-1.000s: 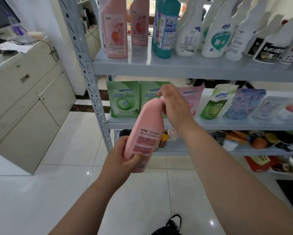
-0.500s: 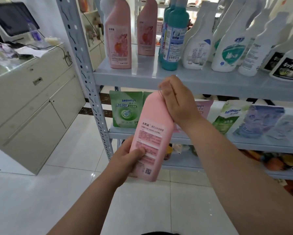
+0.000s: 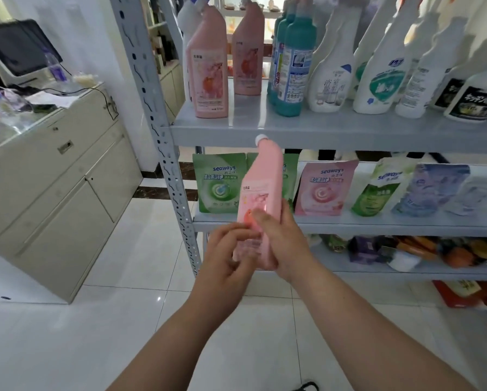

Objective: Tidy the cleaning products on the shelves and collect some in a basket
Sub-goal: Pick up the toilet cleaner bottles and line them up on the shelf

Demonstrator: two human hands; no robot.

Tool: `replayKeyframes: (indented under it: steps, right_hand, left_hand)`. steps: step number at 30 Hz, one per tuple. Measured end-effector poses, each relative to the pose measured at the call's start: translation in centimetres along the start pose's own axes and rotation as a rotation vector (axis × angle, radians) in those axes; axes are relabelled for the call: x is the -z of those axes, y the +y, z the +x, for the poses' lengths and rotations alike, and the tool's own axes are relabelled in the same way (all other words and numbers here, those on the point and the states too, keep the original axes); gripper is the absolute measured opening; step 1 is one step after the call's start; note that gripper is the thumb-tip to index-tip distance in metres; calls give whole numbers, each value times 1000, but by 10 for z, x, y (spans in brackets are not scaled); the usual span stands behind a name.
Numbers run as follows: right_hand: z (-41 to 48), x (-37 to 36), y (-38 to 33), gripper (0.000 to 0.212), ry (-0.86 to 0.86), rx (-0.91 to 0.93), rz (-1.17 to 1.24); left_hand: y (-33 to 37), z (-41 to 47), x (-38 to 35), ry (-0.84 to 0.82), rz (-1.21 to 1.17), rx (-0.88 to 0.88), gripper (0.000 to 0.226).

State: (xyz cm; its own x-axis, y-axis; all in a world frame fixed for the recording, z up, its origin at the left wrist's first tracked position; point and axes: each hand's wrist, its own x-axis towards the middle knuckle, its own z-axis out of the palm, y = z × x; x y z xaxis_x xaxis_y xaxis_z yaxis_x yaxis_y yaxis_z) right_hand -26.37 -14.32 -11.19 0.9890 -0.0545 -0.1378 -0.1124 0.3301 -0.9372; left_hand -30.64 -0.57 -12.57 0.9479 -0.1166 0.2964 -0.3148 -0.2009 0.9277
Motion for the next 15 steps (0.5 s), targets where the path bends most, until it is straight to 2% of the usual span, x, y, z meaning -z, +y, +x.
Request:
replayKeyframes:
  steps: [1,3,5,6,8,13,15]
  right_hand:
    - [-3,2,2,43,17,-17,58]
    - [-11,2,8,29,28,-3,168]
    - [-21,-2,13,38,36,36,205]
    - [-25,-5,14,47,42,62,189]
    - [-32,-7,15,51,48,95,132]
    - [-32,1,15,44,130,71,28]
    - [-27,9,13,46,144,52,22]
  left_hand:
    - [1,1,6,31,-47,41,32]
    - [5,4,19,38,-177,278,33]
    - [8,6,28,-112,-397,549,21]
    - [11,4,30,-177,-491,619,17]
    - [16,-2,31,-182,-550,621,19]
    - [27,-11,25,-52,-432,393,27]
    - [31,-10,18,-40,-334,304,41]
